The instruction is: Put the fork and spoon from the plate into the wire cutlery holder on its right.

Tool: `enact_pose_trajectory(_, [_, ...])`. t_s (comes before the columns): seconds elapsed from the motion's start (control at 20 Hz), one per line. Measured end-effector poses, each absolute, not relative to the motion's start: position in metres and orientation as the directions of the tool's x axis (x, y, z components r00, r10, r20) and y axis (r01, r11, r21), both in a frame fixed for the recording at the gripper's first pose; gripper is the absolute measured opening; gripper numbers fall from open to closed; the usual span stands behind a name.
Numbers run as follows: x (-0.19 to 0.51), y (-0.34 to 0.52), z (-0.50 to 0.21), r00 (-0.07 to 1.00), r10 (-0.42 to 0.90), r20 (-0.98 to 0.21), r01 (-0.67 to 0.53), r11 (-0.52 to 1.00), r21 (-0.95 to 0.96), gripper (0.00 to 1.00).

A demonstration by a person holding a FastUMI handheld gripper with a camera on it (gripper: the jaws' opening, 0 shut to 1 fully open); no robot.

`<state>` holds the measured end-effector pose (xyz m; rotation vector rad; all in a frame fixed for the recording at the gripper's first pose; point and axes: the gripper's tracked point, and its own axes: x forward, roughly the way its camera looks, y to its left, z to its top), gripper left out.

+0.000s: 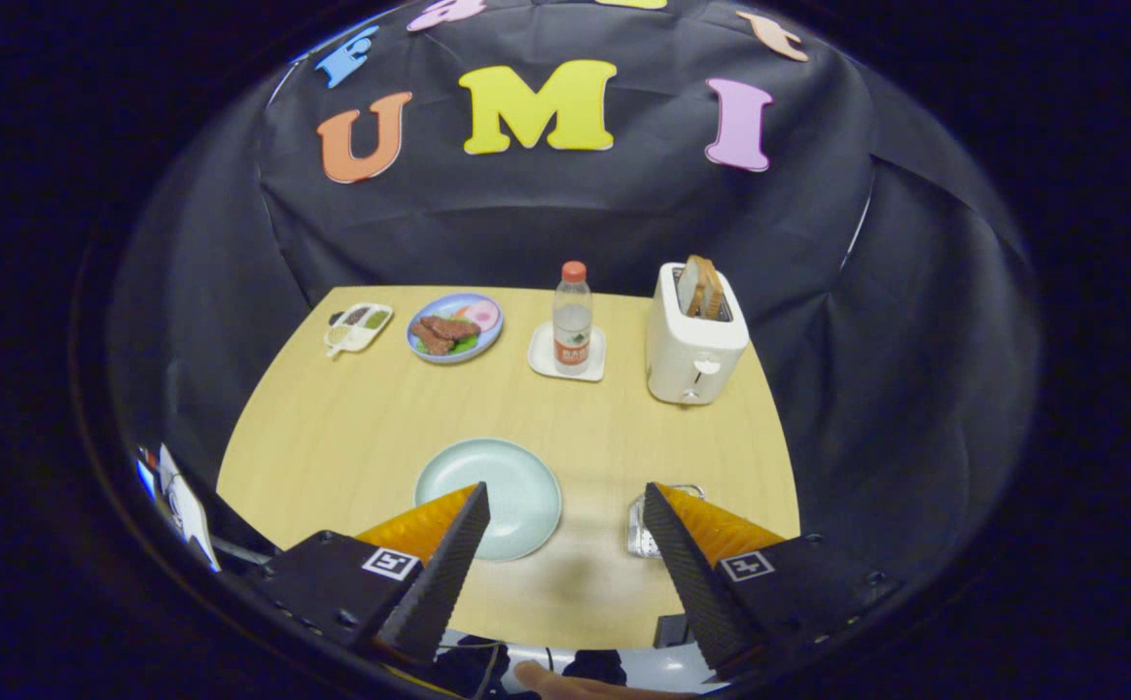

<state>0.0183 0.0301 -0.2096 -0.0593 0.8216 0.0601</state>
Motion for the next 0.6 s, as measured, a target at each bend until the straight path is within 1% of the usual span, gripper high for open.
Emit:
enact_pose_trajectory(0.3, [0.01, 0.047, -0.15, 0.86, -0.017, -0.509, -0.003, 0.999, -0.039, 0.97])
enact_pose_trajectory(0.4, [0.003, 0.053, -0.132, 0.899, -0.027, -0.437, 0.015, 0.999, -0.032, 0.96])
enact_pose_trajectory(0.6, [-0.019, 0.066, -0.097, 0.95, -0.012, -0.312, 0.006, 1.0, -0.022, 0.96])
